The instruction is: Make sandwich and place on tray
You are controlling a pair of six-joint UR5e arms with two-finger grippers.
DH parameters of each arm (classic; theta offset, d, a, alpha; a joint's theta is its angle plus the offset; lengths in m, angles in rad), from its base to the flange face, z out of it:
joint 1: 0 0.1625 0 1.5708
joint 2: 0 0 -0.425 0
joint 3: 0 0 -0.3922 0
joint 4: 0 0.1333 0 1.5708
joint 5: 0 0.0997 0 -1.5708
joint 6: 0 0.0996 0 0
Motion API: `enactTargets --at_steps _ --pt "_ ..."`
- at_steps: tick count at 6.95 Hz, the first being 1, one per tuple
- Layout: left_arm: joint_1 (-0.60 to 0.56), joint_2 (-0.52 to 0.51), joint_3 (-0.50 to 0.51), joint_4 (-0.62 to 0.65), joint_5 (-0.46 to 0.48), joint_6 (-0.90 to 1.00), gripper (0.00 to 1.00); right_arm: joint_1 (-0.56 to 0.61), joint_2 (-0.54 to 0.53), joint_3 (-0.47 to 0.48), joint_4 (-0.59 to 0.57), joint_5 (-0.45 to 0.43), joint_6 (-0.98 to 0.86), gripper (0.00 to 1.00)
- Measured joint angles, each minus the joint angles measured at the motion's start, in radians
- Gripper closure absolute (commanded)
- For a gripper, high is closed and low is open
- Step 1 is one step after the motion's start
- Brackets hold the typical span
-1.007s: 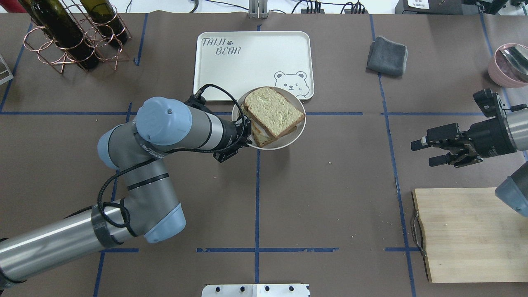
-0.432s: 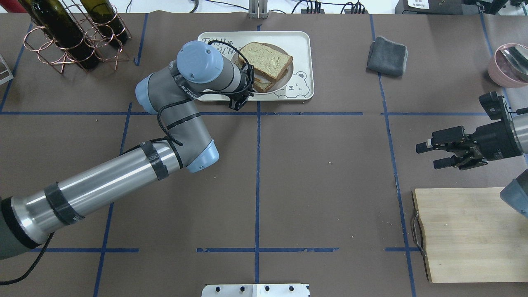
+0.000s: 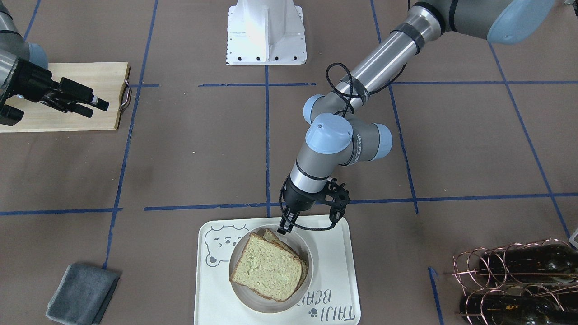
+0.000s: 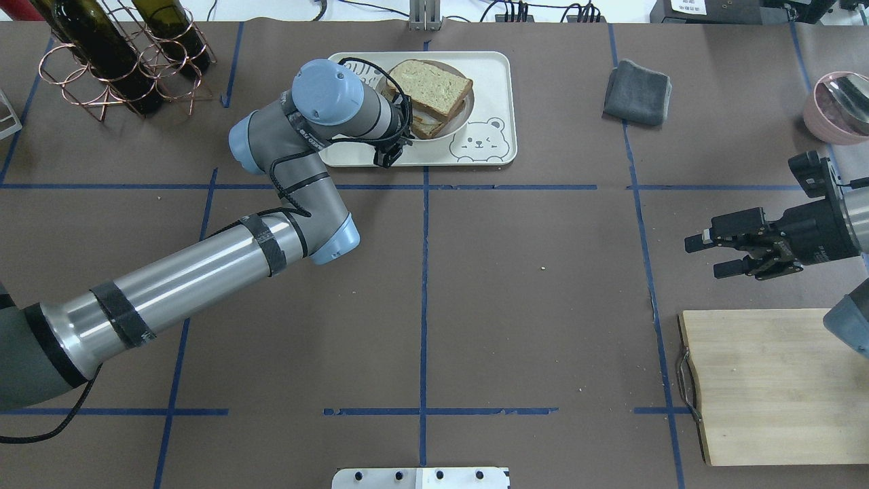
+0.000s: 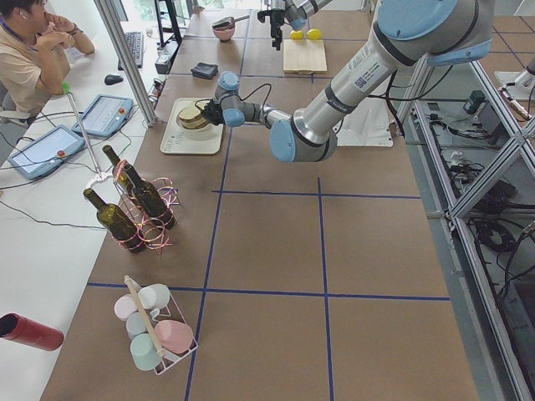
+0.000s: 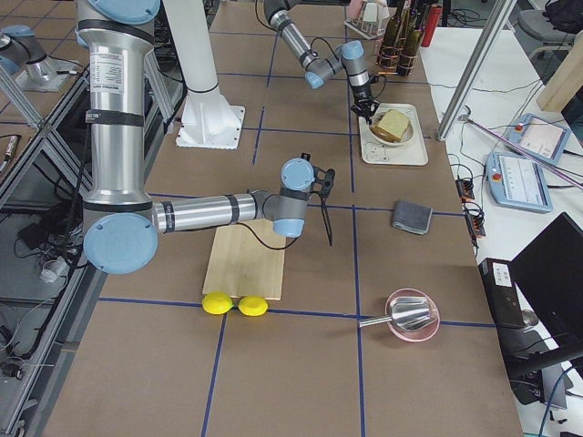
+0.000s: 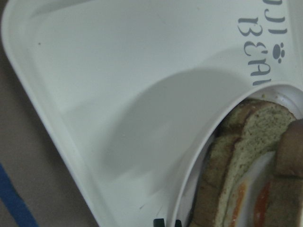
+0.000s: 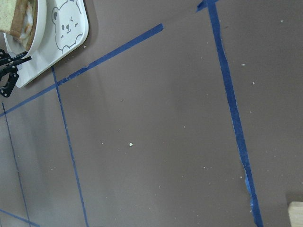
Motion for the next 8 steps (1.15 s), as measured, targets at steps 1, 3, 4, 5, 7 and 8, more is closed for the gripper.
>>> enactTargets --at_steps 1,3,4,5,7,8 --pt "0.0 -0.003 0.014 -0.014 0.001 0.018 0.85 0.0 -0.002 0.0 0.0 0.0 0.0 0.0" --pt "-0.001 -0.004 0.02 -0.022 0.0 0.069 0.66 0.001 -0.003 0.0 0.0 0.0 0.0 0.0" --pt "-0.002 -0.002 0.017 -0.023 0.0 0.104 0.67 0.002 -0.004 0.0 0.0 0.0 0.0 0.0" --pt "-0.004 0.012 -0.011 -0.021 0.0 0.131 0.67 0.007 -0.004 0.0 0.0 0.001 0.0 0.0" --pt "-0.003 0.173 -0.24 -0.013 -0.021 0.167 0.61 0.047 -0.005 -0.003 -0.021 0.003 0.001 0.0" --pt "-0.003 0.282 -0.383 -0.003 -0.052 0.219 0.59 0.088 -0.006 -0.007 -0.057 0.003 -0.001 0.0"
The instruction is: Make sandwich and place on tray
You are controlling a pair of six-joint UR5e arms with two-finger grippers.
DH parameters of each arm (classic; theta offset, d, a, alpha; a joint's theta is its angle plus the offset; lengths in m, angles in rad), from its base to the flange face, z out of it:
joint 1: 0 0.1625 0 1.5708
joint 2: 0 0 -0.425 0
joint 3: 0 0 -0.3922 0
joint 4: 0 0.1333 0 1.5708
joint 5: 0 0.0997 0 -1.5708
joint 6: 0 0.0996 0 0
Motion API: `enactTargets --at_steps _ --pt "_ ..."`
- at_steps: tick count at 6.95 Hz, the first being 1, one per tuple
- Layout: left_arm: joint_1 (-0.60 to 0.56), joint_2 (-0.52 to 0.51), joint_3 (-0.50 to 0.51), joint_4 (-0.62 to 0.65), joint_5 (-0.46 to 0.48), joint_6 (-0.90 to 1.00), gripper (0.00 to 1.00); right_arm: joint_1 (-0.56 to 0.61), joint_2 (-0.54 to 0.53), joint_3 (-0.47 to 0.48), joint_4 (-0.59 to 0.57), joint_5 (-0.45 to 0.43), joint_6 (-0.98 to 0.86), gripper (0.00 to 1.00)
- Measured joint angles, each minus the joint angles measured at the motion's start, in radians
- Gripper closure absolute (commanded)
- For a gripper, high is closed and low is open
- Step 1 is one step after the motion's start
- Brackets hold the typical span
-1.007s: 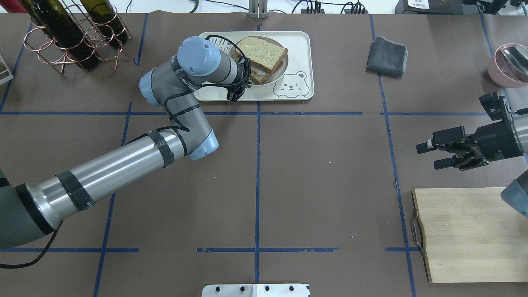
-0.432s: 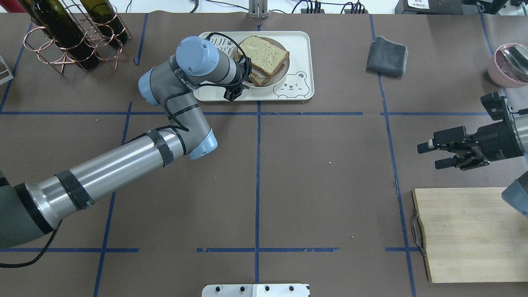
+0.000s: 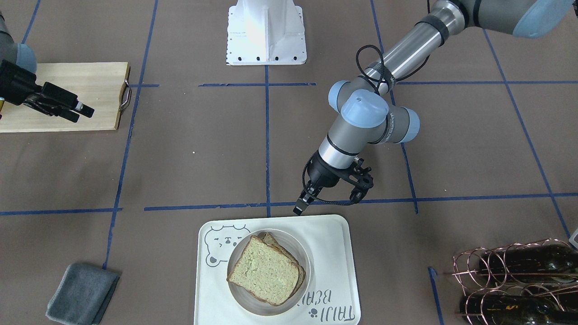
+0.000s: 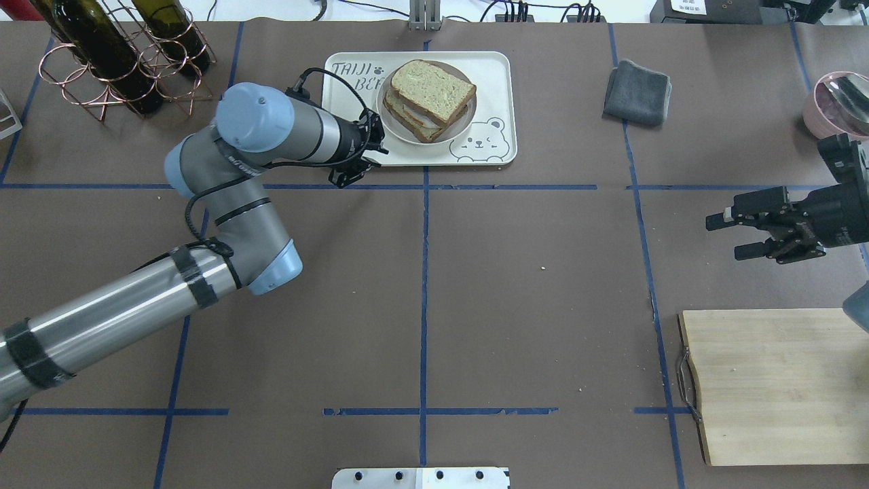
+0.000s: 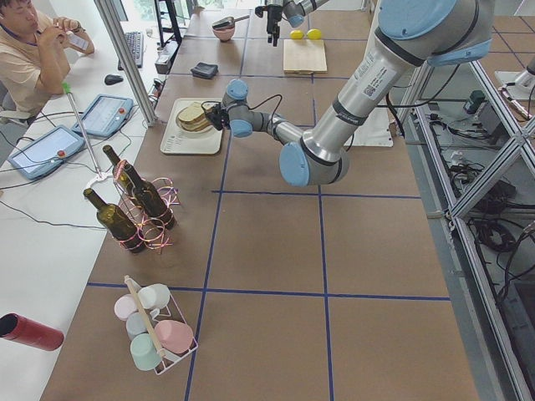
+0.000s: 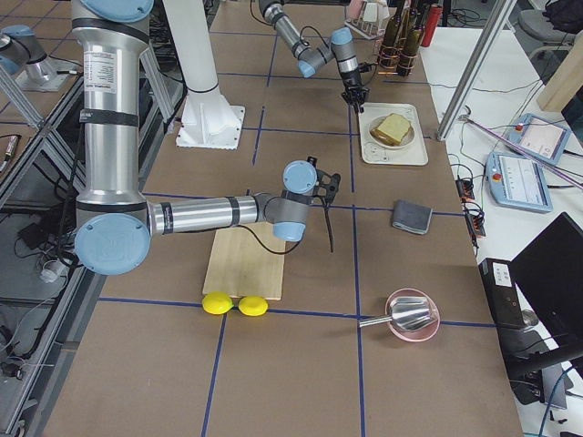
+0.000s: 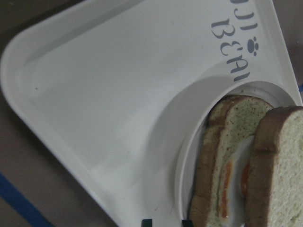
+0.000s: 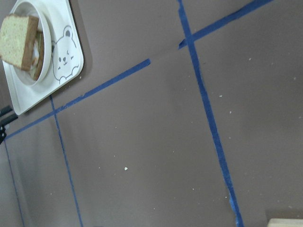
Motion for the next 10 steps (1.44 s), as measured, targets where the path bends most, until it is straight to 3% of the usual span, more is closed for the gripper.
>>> enactTargets --at_steps 2,4,7,9,10 --pt "-0.014 0.228 -0.264 0.053 -0.076 0.273 0.58 0.073 0.0 -0.002 -0.135 0.008 -0.137 0.0" --pt "-0.062 0.479 -0.47 0.09 -0.124 0.661 0.58 0.142 -0.002 0.0 -0.379 0.032 -0.491 0.0" --pt "-0.301 0.77 -0.545 0.091 -0.271 1.296 0.55 0.289 0.002 0.016 -0.84 0.021 -1.15 0.0" --pt "-0.555 0.88 -0.521 0.144 -0.395 1.76 0.55 0.36 0.021 0.155 -1.262 -0.089 -1.522 0.0" --pt "-0.651 0.889 -0.509 0.259 -0.432 1.945 0.55 0.408 0.055 0.237 -1.525 -0.15 -1.7 0.0"
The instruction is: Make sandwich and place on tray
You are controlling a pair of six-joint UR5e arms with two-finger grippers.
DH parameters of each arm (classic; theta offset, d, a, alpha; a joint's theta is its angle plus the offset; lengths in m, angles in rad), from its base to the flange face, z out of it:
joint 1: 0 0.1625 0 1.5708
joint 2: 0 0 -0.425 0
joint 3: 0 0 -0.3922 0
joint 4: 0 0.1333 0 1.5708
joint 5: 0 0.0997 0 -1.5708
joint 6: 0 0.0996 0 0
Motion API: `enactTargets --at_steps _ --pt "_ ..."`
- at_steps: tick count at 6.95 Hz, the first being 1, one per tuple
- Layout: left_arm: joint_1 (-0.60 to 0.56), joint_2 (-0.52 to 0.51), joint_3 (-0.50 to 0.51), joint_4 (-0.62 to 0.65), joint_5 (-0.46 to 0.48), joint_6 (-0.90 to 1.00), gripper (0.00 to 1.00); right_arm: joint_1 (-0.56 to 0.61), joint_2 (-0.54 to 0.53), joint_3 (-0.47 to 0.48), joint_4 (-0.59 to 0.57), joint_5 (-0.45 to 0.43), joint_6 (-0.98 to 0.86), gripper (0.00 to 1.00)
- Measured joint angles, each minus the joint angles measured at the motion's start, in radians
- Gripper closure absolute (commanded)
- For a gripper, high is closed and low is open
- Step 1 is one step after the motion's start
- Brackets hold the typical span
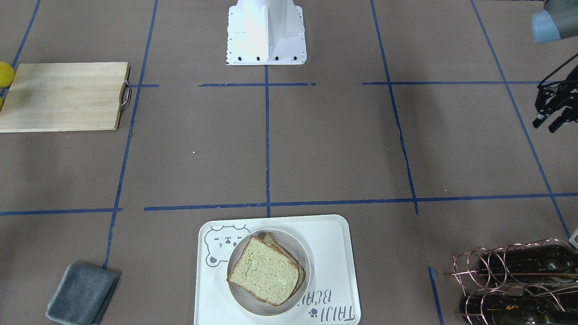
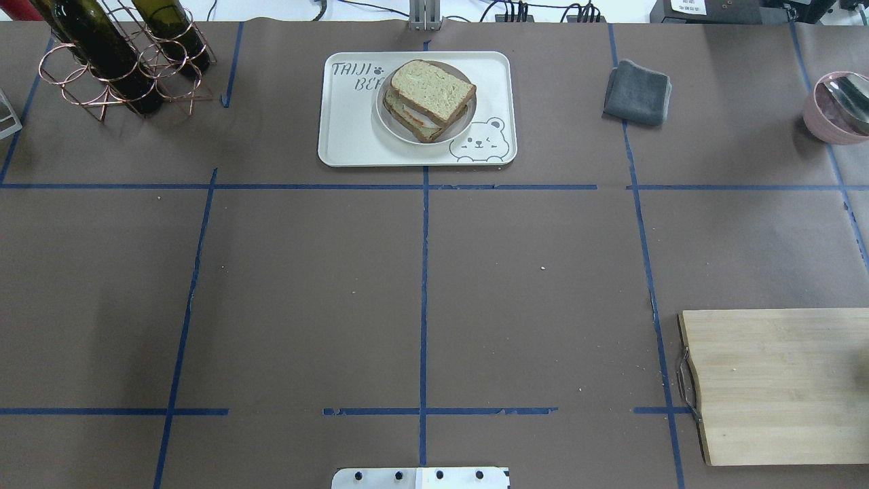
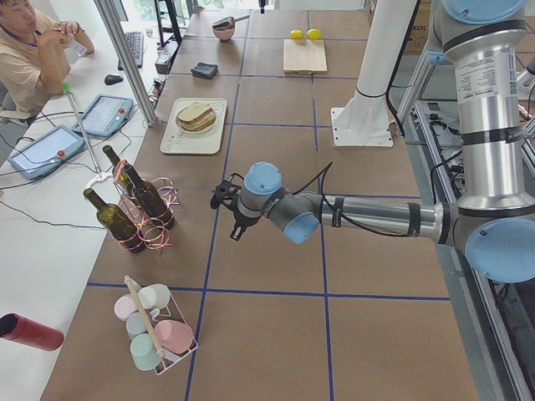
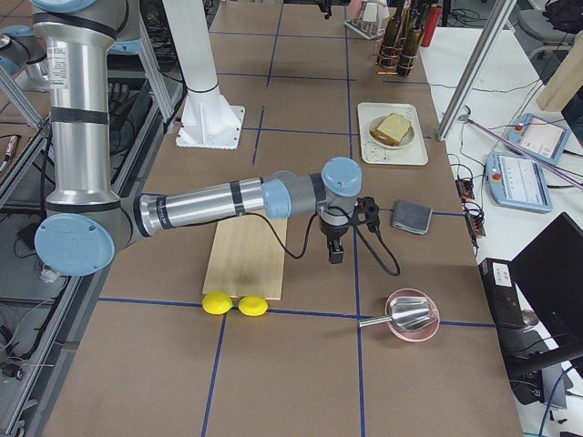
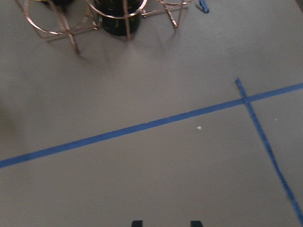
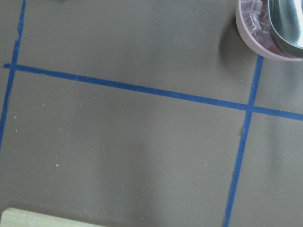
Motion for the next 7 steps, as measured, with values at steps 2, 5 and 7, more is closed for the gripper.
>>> enactTargets --at_steps 2,5,7 --pt "-0.146 -0.066 0.008 0.365 -0.021 0.318 0.45 0.088 0.028 0.047 -0.23 -0.025 -0.225 0.0" --pt "-0.274 -0.2 0.006 0.806 -0.042 0.539 0.0 0.105 0.009 0.051 -0.255 0.012 -0.249 0.0" --pt "-0.282 -0.194 0.007 0.835 -0.097 0.551 0.0 0.104 0.009 0.052 -0.256 0.018 -0.237 0.0"
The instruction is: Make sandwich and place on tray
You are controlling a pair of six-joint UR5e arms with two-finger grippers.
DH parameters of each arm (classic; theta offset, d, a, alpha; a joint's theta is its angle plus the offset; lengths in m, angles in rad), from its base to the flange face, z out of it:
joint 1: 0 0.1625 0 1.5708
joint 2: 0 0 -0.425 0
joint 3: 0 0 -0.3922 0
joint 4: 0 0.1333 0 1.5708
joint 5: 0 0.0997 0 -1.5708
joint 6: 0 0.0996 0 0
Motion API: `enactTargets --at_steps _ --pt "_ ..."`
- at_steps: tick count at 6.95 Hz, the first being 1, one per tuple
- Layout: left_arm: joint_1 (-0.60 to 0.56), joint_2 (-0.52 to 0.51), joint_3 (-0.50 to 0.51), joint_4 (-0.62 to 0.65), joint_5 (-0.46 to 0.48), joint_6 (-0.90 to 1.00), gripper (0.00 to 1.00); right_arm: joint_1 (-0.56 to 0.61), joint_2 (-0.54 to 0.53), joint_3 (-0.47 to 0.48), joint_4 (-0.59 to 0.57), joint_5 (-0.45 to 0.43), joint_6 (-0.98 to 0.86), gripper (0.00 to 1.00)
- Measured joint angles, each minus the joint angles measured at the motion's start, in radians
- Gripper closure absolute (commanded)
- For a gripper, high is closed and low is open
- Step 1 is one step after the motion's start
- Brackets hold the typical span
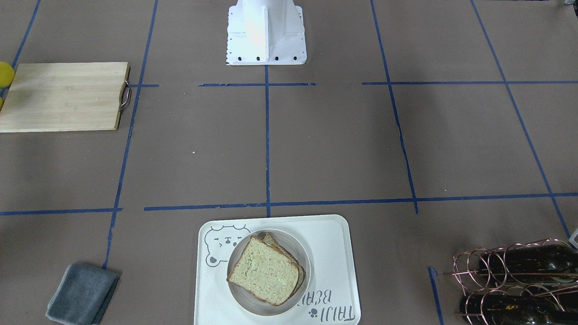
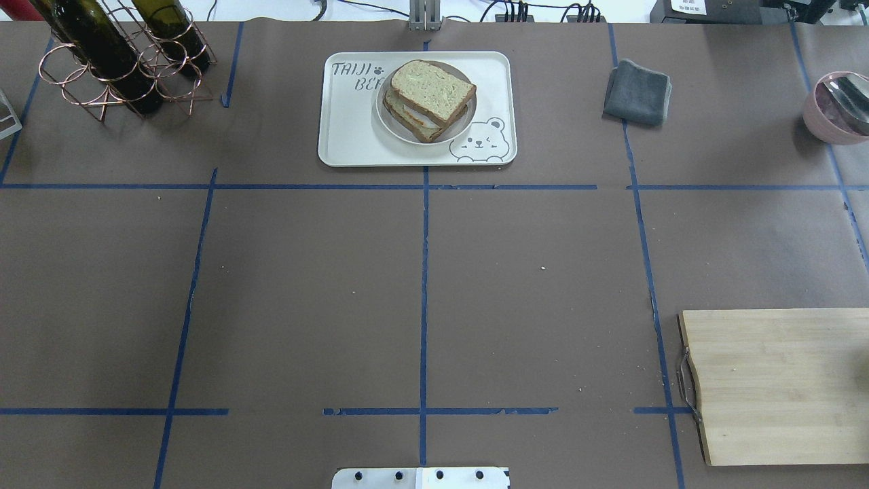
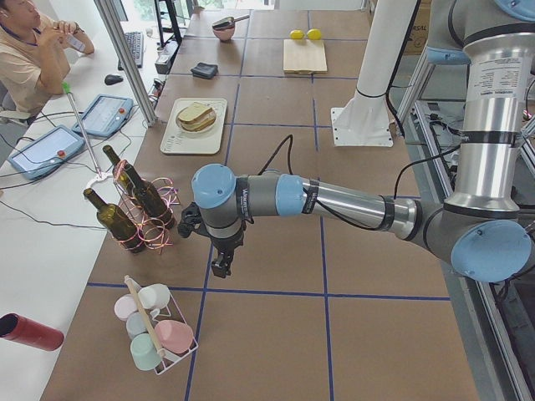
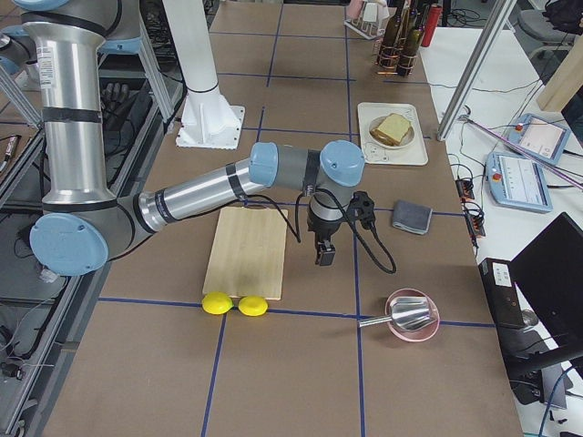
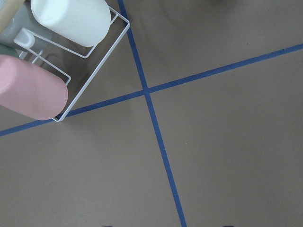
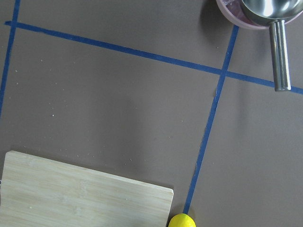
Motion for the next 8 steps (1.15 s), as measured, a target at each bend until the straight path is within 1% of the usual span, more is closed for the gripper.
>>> enactTargets --at_steps 2,8 --pt "-0.001 0.003 0.0 -0.039 -0.008 -0.001 0.0 -0.004 0.003 0.0 0.001 0.01 0.022 0.0" --pt "0.0 0.049 -0.01 -0.079 -0.003 0.004 0.0 -0.009 0.002 -0.004 0.005 0.015 0.029 0.0"
